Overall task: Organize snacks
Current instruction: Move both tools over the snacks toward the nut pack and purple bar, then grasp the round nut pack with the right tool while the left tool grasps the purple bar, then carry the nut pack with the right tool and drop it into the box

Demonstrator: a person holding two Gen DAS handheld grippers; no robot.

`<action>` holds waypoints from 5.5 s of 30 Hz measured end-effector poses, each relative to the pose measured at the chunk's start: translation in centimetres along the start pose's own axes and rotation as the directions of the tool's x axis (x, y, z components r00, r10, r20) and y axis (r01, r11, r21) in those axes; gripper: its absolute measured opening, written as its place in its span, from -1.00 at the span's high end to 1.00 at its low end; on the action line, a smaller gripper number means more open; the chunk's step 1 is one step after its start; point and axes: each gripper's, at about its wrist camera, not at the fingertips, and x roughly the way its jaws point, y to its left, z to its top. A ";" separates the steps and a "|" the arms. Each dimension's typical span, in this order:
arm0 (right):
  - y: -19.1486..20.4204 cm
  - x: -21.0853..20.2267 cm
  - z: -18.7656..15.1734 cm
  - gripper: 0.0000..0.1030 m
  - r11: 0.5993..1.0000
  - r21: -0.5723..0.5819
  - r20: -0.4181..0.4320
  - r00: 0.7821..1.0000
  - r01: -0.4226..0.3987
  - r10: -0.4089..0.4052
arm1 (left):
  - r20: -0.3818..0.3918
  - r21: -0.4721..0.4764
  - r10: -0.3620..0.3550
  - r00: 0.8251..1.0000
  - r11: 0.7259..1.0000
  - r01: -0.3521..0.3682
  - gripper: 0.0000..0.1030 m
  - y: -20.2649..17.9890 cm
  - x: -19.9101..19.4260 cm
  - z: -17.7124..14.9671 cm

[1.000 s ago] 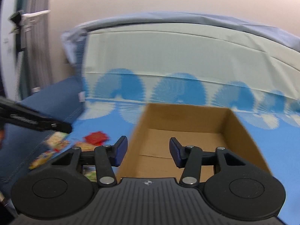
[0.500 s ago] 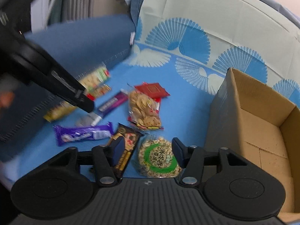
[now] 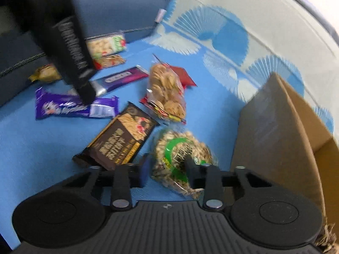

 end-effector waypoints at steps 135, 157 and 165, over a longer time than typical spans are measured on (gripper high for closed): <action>-3.6 -5.2 -1.0 -0.39 0.921 0.311 0.152 0.968 -0.237 0.198 | 0.096 -0.108 -0.068 0.993 0.991 0.079 0.64 0.3 -2.0 1.1; -16.6 -14.3 2.9 -0.39 0.899 0.388 0.458 0.889 -0.205 0.006 | 0.464 -0.078 -0.051 0.884 0.992 0.098 0.64 -6.1 -9.7 6.0; -24.4 -13.3 -1.1 -0.39 0.846 0.531 0.394 0.897 -0.046 -0.199 | 0.577 0.045 -0.185 0.796 0.980 0.195 0.64 -14.2 -9.8 9.1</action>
